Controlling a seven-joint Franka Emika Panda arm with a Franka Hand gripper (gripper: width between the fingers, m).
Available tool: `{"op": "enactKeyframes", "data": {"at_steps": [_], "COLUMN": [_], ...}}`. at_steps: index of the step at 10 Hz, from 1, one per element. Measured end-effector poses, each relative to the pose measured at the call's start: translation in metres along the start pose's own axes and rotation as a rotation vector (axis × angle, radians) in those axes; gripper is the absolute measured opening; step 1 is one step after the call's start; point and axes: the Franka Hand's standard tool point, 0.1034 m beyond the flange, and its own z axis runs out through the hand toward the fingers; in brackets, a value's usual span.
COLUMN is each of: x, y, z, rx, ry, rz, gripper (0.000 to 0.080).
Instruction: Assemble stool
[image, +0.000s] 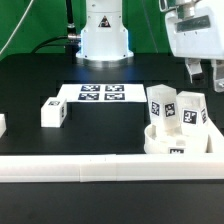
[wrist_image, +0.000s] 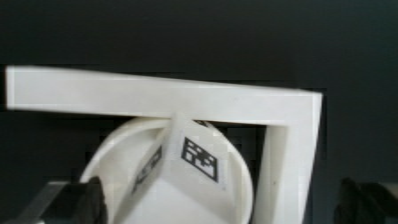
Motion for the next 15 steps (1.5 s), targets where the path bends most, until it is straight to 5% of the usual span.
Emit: {"op": "enactKeyframes", "data": {"at_steps": [3, 15], "x": [-0.008, 0.007], "y": [-0.005, -0.002], "z": [-0.005, 0.000], "rx": [-0.075, -0.123], "ry": [0.013, -0.002], "rz": [-0.438, -1.565], "gripper": [0.0649, 0.0649]}}
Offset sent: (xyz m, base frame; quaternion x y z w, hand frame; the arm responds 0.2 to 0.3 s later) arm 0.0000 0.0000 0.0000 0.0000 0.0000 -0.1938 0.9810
